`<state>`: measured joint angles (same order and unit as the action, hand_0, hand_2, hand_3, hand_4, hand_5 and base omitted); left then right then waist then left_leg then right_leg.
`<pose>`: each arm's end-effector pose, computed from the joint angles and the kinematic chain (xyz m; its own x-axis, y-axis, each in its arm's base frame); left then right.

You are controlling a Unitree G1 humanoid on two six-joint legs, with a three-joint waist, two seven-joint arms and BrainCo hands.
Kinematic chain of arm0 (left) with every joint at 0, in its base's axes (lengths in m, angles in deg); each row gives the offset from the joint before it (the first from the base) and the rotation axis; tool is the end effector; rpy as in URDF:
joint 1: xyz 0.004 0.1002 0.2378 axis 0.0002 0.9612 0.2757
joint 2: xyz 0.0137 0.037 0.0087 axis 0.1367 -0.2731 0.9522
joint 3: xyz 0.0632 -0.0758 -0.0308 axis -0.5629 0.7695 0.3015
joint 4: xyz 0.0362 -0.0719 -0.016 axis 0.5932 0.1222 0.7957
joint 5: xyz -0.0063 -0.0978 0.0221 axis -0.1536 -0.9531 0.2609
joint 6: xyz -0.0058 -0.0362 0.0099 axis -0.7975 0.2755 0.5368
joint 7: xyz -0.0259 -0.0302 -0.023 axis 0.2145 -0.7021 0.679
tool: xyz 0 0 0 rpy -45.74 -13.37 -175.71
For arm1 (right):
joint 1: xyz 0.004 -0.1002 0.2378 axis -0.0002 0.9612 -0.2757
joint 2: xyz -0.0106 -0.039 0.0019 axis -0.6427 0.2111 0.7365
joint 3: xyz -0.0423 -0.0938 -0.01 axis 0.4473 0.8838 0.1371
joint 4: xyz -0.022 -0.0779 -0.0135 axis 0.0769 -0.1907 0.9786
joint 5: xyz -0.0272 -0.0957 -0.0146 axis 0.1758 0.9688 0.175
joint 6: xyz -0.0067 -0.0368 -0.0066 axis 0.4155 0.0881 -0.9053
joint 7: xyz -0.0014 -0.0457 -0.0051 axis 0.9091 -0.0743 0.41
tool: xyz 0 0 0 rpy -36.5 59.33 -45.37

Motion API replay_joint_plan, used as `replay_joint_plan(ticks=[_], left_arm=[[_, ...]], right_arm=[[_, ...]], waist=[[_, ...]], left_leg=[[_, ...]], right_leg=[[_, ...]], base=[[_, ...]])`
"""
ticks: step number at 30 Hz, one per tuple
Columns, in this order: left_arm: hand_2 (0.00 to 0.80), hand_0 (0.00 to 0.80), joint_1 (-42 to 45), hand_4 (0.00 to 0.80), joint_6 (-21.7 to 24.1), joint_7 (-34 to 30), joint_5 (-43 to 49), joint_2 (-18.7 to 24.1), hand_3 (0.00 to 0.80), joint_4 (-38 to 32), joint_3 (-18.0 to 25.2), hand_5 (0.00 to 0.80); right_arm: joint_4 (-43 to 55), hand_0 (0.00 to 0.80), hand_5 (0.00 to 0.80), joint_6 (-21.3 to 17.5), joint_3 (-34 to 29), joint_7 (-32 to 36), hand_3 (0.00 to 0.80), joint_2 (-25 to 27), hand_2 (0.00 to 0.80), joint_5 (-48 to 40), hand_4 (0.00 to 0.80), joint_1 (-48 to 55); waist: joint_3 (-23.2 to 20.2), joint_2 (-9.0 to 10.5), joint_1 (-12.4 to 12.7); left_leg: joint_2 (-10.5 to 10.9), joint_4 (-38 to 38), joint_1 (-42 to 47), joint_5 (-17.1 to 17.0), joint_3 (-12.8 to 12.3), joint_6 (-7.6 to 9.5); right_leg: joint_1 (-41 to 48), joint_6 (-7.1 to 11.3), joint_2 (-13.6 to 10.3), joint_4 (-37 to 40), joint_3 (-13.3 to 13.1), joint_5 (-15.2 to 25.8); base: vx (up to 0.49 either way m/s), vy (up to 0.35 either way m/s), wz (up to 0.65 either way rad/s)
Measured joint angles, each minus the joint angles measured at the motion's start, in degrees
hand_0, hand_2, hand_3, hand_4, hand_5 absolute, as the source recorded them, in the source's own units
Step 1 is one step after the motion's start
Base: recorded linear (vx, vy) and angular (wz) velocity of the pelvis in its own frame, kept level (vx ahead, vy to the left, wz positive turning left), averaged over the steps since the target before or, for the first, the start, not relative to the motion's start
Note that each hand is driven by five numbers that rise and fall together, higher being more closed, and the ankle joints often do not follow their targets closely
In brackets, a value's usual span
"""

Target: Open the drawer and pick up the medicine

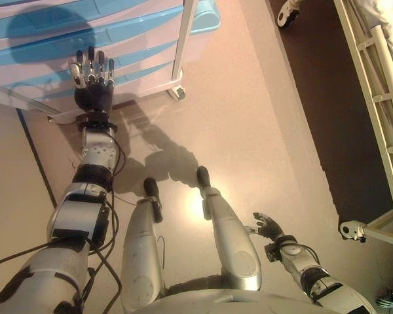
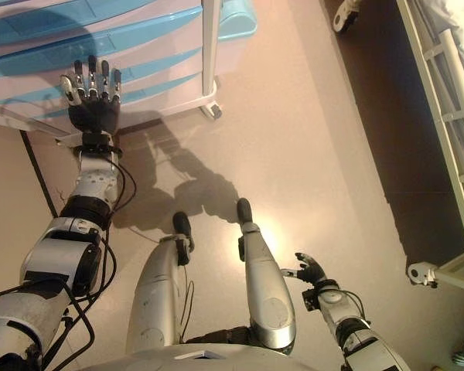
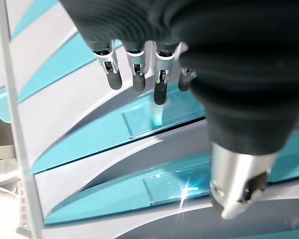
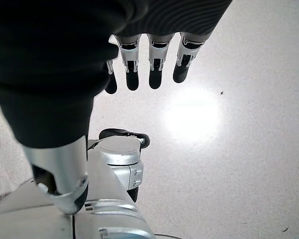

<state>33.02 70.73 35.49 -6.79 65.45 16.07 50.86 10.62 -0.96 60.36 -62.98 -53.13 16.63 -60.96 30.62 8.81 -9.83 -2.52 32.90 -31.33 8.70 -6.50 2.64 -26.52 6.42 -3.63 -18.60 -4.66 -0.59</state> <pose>0.3399 0.2421 0.1451 0.8446 0.1927 0.4995 0.3782 0.4454 -0.8115 0.1634 -0.2118 -0.0818 0.7148 -0.0172 -0.6991 -0.1894 0.9576 -0.2172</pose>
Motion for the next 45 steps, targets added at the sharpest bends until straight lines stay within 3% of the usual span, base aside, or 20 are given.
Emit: replay_joint_plan(ticks=[7,9,12,18,19,22,29,37,45], left_arm=[[0.0,0.0,-5.66,0.0,-0.61,3.6,-3.96,4.25,0.0,4.39,-1.41,0.0],[0.0,0.0,-5.76,0.0,-1.12,3.61,-5.0,4.22,0.0,4.42,-1.66,0.0],[0.0,0.0,-5.83,0.0,-1.14,3.66,-5.68,4.38,0.0,4.43,-1.72,0.0],[0.0,0.0,-6.13,0.0,-1.21,4.13,-6.23,4.28,0.0,4.43,-2.02,0.0],[0.0,0.0,-6.15,0.0,-1.2,4.32,-6.19,4.21,0.0,4.39,-2.08,0.0],[0.0,0.0,-6.39,0.0,-1.79,6.06,-5.15,4.21,0.0,5.25,-2.98,0.0],[0.0,0.0,-5.85,0.0,-4.87,6.62,-4.99,3.16,0.0,6.47,-2.89,0.0],[0.0,0.0,-3.32,0.0,-6.15,5.31,-4.94,-0.78,0.0,7.06,-2.46,0.0],[0.0,0.0,-1.03,0.0,-6.09,1.7,-3.88,-1.43,0.0,7.02,-2.16,0.0]], right_arm=[[-0.01,0.0,0.0,-0.39,1.09,0.07,0.0,-0.01,0.0,-0.01,0.0,-0.13],[0.1,0.0,0.0,-0.4,1.05,0.14,0.0,-0.05,0.0,-0.01,0.0,0.01],[-0.03,0.0,0.0,-0.45,1.23,0.19,0.0,-0.03,0.0,-0.01,0.0,-0.03],[-0.13,0.0,0.0,-1.07,1.43,0.32,0.0,-0.02,0.0,-0.03,0.0,0.17],[-0.02,0.0,0.0,-1.17,1.3,0.34,0.0,-0.01,0.0,-0.05,0.0,0.25],[0.22,0.0,0.0,-0.77,1.15,0.26,0.0,-0.03,0.0,-0.09,0.0,0.03],[0.33,0.0,0.0,0.14,1.1,0.02,0.0,-0.06,0.0,-0.08,0.0,0.02],[0.3,0.0,0.0,0.51,1.06,-0.3,0.0,-0.06,0.0,-0.06,0.0,0.0],[0.42,0.0,0.0,1.73,1.04,-0.3,0.0,-0.06,0.0,-0.06,0.0,-0.06]], waist=[[-0.09,0.64,-0.7],[-0.1,0.66,-0.74],[-0.11,0.67,-0.55],[-0.12,0.69,-0.67],[-0.12,0.7,-0.86],[-0.11,0.68,-0.73],[-0.11,0.68,-0.72],[-0.11,0.68,-0.69],[-0.11,0.68,-0.63]], left_leg=[[-0.29,0.95,-0.31,0.41,0.05,-0.01],[-0.33,0.78,-0.38,-0.13,-0.22,0.68],[-0.34,0.98,-0.37,0.48,-0.36,0.06],[-0.29,0.82,-0.6,0.32,-0.36,0.14],[-0.32,0.75,-0.62,-0.19,-0.53,0.77],[-0.1,0.41,-0.72,0.04,-0.49,0.32],[0.21,-0.38,-0.91,-0.35,-0.5,0.23],[0.38,-1.02,-0.9,-0.7,-0.43,0.34],[0.49,-1.27,-0.91,-0.78,-0.38,0.14]], right_leg=[[0.1,0.14,0.29,0.02,-0.14,0.12],[-0.09,0.62,0.27,-0.1,-0.48,0.45],[-0.06,0.29,0.36,0.26,-0.78,0.22],[-0.11,0.43,0.39,0.65,-0.97,0.49],[-0.19,0.74,0.29,0.52,-0.89,0.79],[-0.37,0.75,0.18,0.61,-1.04,0.87],[-0.98,0.75,-0.02,0.57,-1.11,0.86],[-1.09,0.74,-0.09,0.73,-1.09,0.85],[-1.18,0.73,-0.2,0.77,-0.99,0.85]], base=[[0.037,0.024,0.01],[0.0,0.0,0.0],[0.006,0.012,-0.06],[-0.031,-0.013,0.01],[-0.113,-0.018,0.02],[0.0,0.0,0.0],[0.0,0.0,0.0],[-0.007,-0.019,0.01],[0.0,0.0,0.0]])
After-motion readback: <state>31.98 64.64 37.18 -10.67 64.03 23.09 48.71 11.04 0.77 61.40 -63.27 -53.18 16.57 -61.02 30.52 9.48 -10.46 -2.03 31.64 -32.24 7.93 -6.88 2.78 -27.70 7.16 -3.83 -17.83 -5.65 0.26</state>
